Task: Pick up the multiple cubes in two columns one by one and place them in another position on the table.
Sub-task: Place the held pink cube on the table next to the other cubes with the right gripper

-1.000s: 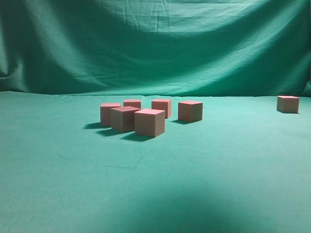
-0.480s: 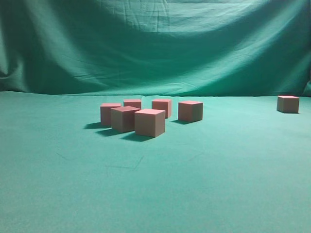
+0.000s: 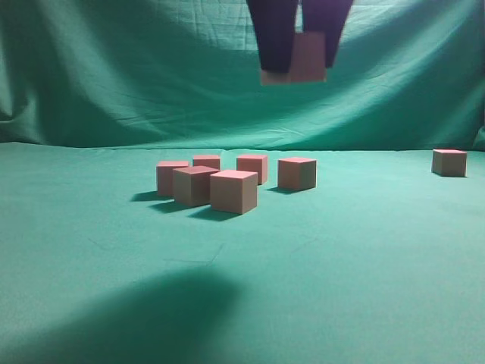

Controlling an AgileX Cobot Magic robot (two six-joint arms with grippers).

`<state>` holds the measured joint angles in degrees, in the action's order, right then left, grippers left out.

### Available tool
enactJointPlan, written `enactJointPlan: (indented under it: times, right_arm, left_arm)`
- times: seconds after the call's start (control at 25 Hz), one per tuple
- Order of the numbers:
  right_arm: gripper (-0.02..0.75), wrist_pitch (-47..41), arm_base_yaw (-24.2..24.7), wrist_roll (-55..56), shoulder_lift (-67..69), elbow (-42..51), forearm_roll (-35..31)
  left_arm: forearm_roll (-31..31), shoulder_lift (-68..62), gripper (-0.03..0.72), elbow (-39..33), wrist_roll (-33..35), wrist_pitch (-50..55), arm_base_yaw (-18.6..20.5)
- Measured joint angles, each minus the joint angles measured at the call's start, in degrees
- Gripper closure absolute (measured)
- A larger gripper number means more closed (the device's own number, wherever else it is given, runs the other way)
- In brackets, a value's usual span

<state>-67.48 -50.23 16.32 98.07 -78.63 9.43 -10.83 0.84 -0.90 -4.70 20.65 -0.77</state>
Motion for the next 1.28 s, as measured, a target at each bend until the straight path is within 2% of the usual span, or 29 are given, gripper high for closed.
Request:
enactJointPlan:
  times: [0.2,0.44,0.68,1.28]
  right_arm:
    - [0.466,5.91,0.21,7.45,0.11,6.09,2.92]
    - [0.466,16.44,2.22,10.39,0.11,13.37,-1.10]
    - [0.466,25.05,3.18,12.39,0.67,15.47,-0.60]
    - [0.466,28.54,3.62,15.63,6.38,15.47,3.50]
  left_arm:
    - [0.00,0.00,0.688,0.00,0.00,0.00,0.00]
    - [0.00,0.00,0.688,0.00,0.00,0.00,0.00]
    - [0.00,0.00,0.688,0.00,0.00,0.00,0.00]
    - [0.00,0.00,0.688,0.00,0.00,0.00,0.00]
